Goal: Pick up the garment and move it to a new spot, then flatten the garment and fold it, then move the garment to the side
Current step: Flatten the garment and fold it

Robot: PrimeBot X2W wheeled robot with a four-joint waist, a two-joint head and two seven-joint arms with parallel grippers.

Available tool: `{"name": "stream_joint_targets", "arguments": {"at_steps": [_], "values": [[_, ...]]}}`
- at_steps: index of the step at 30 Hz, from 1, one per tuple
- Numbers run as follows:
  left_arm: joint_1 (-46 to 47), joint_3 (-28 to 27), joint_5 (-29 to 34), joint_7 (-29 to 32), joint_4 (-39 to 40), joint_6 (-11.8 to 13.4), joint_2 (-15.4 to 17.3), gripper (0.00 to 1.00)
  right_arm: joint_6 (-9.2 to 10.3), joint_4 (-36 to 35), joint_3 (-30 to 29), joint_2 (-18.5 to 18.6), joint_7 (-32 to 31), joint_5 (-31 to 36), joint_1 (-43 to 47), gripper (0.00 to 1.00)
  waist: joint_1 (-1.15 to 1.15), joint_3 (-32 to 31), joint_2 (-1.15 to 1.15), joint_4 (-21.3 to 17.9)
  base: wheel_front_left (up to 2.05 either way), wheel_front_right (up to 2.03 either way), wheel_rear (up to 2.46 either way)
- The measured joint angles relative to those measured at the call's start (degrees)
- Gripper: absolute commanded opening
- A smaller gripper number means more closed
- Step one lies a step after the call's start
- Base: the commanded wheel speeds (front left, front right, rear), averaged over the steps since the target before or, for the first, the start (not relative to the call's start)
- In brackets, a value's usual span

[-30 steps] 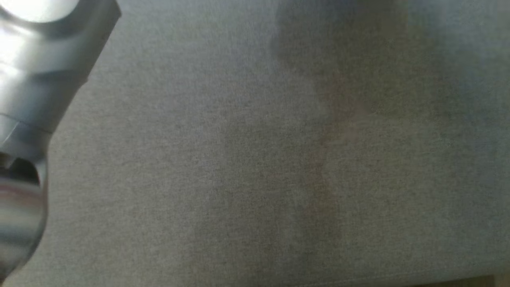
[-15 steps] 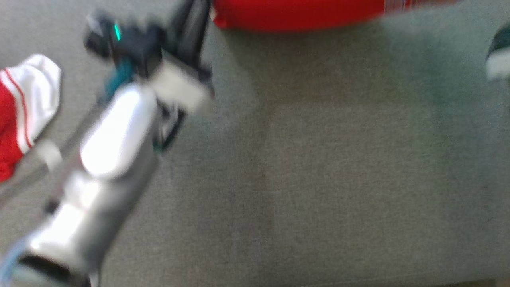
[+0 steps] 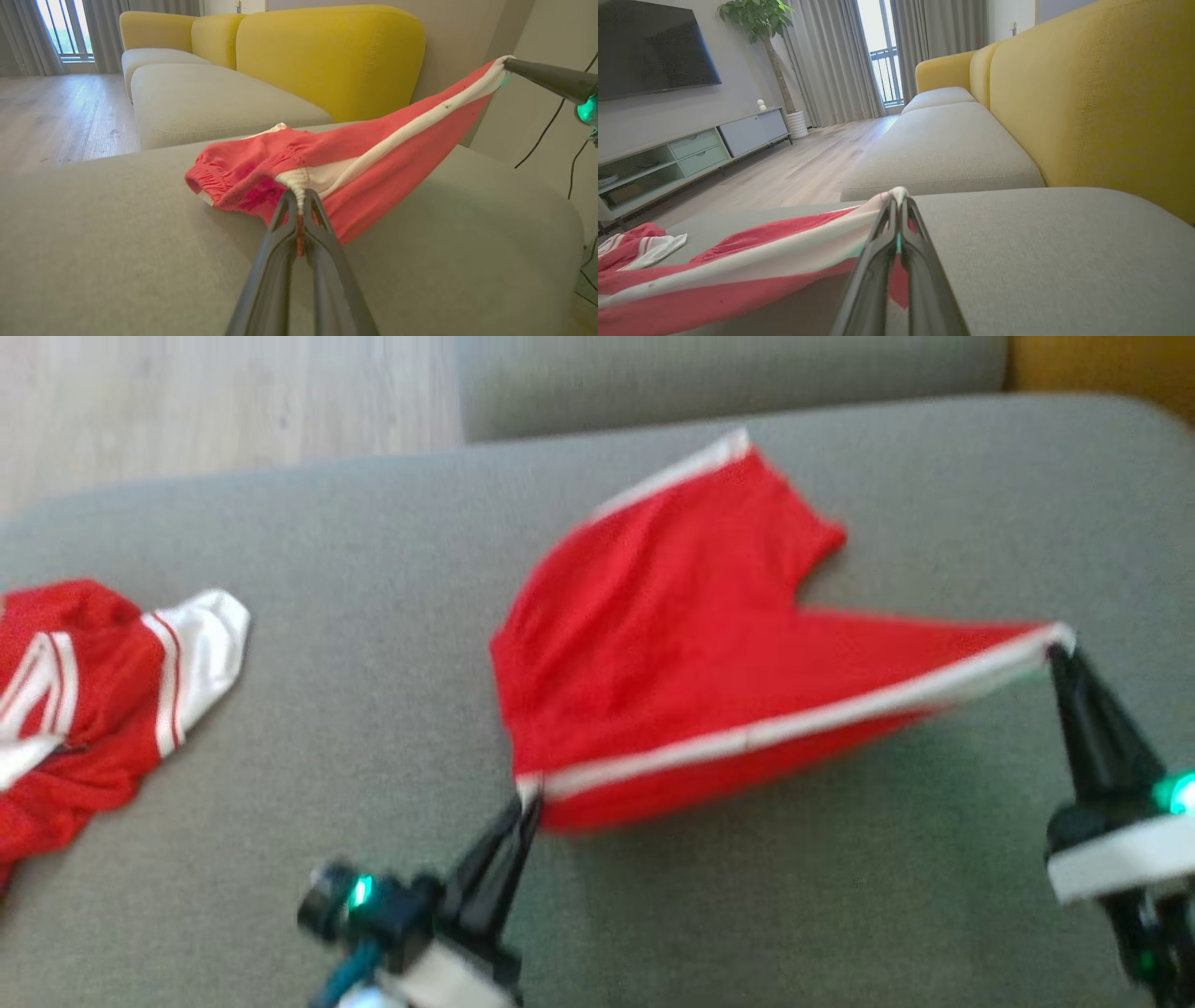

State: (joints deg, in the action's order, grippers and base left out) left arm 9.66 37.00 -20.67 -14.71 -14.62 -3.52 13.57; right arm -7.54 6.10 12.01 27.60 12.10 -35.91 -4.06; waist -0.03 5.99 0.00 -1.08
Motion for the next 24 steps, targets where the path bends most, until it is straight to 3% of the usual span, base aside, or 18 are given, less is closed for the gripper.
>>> {"name": "stream_joint_targets", "arguments": {"at_steps": [8, 12, 18, 24], "values": [[-10.6, 0.5, -1.2, 1.2, 5.3, 0.8, 1.7, 0.0, 0.0, -11.9, -6.8, -1.8, -6.3, 0.8, 14.3, 0.0, 0.01, -4.2, 0.0, 1.5, 0.0, 0.0, 0.0], [-11.3, 0.4, -4.0, 2.9, 8.2, 0.9, 1.5, 0.0, 0.0, -14.6, -10.1, -3.7, -8.9, 2.5, 16.4, 0.0, 0.02, -4.0, 0.0, 2.9, 0.0, 0.0, 0.0], [-7.2, 0.1, -11.7, 7.7, 9.0, -1.4, -2.4, 0.0, 0.0, -13.6, -11.9, -3.6, -10.1, 4.7, 11.9, 0.0, 0.03, -0.6, 0.0, 5.0, 0.0, 0.0, 0.0], [1.6, -0.1, -20.3, 13.3, 6.3, -2.6, -6.6, 0.0, 0.0, -8.0, -9.7, 0.3, -11.9, 4.7, 0.6, 0.0, 0.05, 3.8, 0.0, 7.6, 0.0, 0.0, 0.0]]}}
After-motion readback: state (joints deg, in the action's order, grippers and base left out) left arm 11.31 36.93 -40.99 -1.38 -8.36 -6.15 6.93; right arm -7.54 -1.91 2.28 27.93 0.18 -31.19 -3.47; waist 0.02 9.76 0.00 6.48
